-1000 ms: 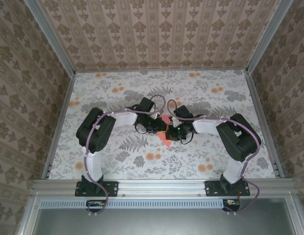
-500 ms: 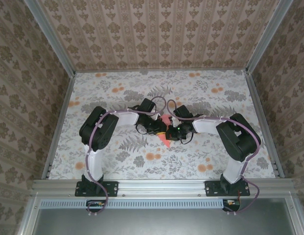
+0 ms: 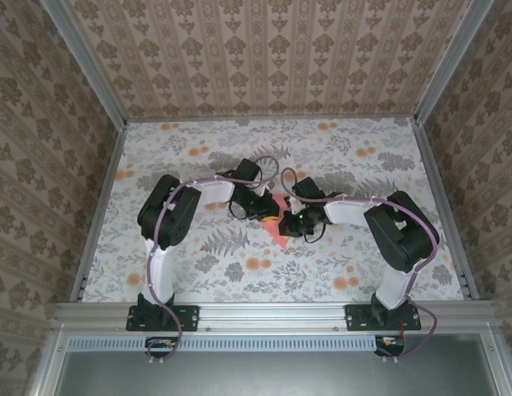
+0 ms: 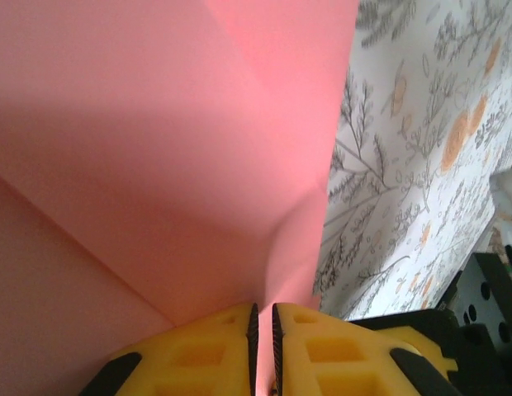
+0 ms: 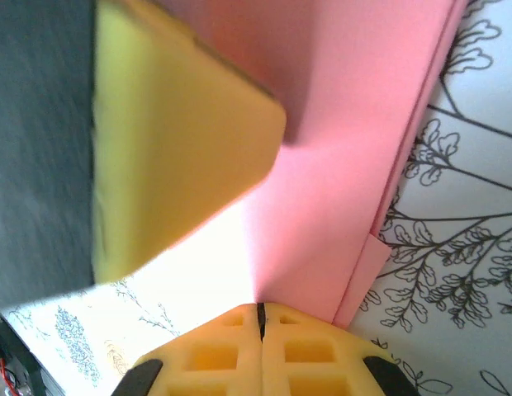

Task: Fold a paper plane with a square sheet of paper (fold left side to right side)
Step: Fourth fold the wing at the center of the table, then turn over the paper at the center of the table.

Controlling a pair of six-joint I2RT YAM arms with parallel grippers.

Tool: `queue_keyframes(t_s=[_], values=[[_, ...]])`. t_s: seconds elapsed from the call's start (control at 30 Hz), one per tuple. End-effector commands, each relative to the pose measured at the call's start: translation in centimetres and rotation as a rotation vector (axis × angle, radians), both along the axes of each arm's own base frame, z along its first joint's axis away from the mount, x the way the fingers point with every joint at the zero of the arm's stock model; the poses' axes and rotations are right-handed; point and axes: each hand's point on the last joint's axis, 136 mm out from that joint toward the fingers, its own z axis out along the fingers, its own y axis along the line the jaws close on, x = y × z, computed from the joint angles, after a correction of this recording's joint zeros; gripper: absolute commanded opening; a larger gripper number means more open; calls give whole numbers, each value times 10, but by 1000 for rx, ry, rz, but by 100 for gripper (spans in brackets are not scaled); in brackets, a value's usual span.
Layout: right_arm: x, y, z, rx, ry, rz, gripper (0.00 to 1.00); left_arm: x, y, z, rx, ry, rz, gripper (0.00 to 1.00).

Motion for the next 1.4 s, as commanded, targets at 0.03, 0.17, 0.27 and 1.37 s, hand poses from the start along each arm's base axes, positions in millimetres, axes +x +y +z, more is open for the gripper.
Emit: queue_keyframes(t_s=[0.03,0.17,0.27,1.37], values=[[-53,-43,-47,-225,197,3,0,36,18,-21,84,-83,50,17],[-53,-41,-46,-215,195,4,0,38,19,-22,84,-85,52,17],[-49,-36,-43,-192,185,4,0,40,17,-15,65,-95,49,18],[27,-51,69,50,-276,-223,58,34,18,30,-116,-119,77,44]])
